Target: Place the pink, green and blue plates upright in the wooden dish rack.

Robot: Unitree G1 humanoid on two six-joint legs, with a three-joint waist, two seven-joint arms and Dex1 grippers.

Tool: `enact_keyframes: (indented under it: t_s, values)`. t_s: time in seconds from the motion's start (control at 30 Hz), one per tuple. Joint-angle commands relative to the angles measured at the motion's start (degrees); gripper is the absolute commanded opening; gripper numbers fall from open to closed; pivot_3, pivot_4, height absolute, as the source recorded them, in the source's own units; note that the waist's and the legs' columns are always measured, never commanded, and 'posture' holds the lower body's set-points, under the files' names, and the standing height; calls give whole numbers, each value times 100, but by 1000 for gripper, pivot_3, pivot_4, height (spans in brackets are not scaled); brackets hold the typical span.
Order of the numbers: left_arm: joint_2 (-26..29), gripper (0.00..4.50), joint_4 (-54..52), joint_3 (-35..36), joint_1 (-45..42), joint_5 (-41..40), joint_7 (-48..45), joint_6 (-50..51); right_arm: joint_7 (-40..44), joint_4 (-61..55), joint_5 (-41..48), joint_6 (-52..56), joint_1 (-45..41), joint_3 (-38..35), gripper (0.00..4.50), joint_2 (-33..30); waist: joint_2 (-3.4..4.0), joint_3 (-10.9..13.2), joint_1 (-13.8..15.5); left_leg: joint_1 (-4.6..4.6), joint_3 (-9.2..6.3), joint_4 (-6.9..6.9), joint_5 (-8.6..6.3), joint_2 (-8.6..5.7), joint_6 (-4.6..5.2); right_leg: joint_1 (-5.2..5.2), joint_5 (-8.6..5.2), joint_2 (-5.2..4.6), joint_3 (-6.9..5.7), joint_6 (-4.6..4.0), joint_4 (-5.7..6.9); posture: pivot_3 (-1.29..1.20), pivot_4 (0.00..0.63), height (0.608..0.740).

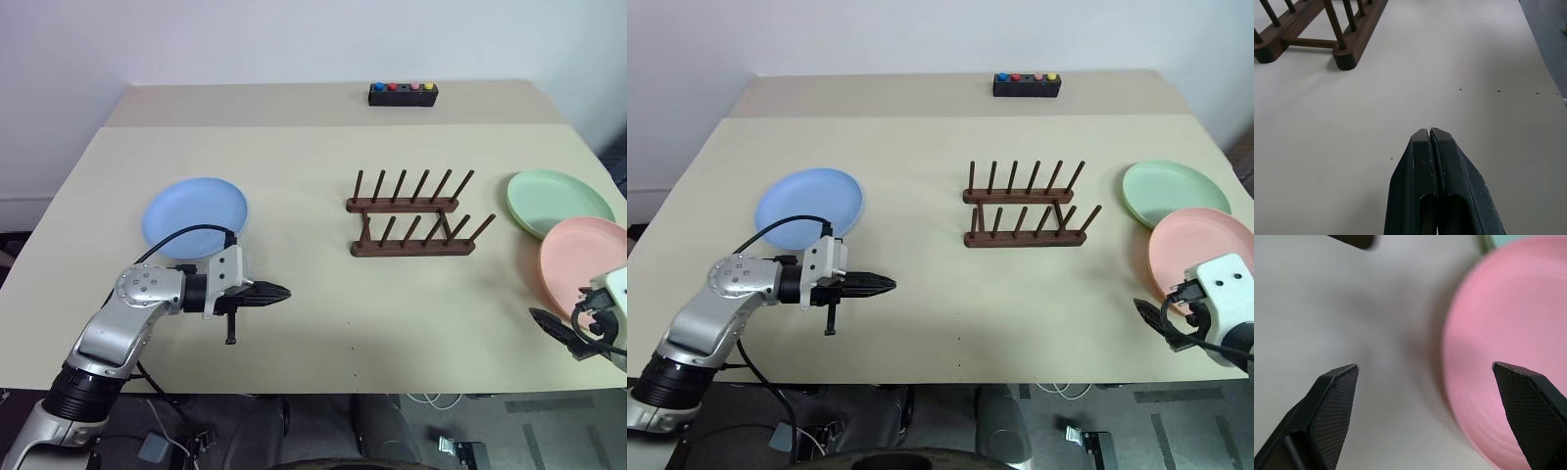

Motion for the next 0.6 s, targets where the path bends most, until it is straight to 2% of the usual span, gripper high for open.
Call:
enact_keyframes:
  t_s: [0.03, 0.07, 0.17, 0.4, 0.6]
  values:
    - [-55, 0, -101, -40, -86, 16, 37, -88, -314, 313, -505, -401, -94, 466, 4460, -43, 1, 0, 0, 0, 0, 0, 0, 0, 0, -1, 0, 0, 0, 0, 0, 0, 150, 740]
    - [-85, 0, -97, -63, -100, 29, 56, -116, -360, 366, -597, -494, -110, 576, 4460, -34, 2, -1, 1, 0, 0, -1, 0, 0, 0, -3, 0, 0, 0, 1, 1, 0, 150, 740]
    - [-202, 0, -104, -122, -133, 8, 71, -179, -420, 351, -649, -540, -154, 676, 3654, 50, 1, 0, 2, -4, 0, -1, 0, 0, 0, -4, 1, 0, 0, 3, 0, 0, 150, 740]
    - [-405, 0, 42, -263, -219, 87, 78, -326, -574, 429, -903, -679, -171, 685, 55, 45, 2, -1, 3, -5, 0, 2, 0, 0, 0, -5, 2, 0, 0, 4, 1, 0, 150, 740]
    - [-570, 0, 247, -340, -308, 200, 90, -483, -564, 124, -979, -703, -108, 449, 55, 19, 3, -2, 4, -5, -1, 0, 0, -1, 0, -6, 3, 0, 0, 6, 1, 0, 150, 740]
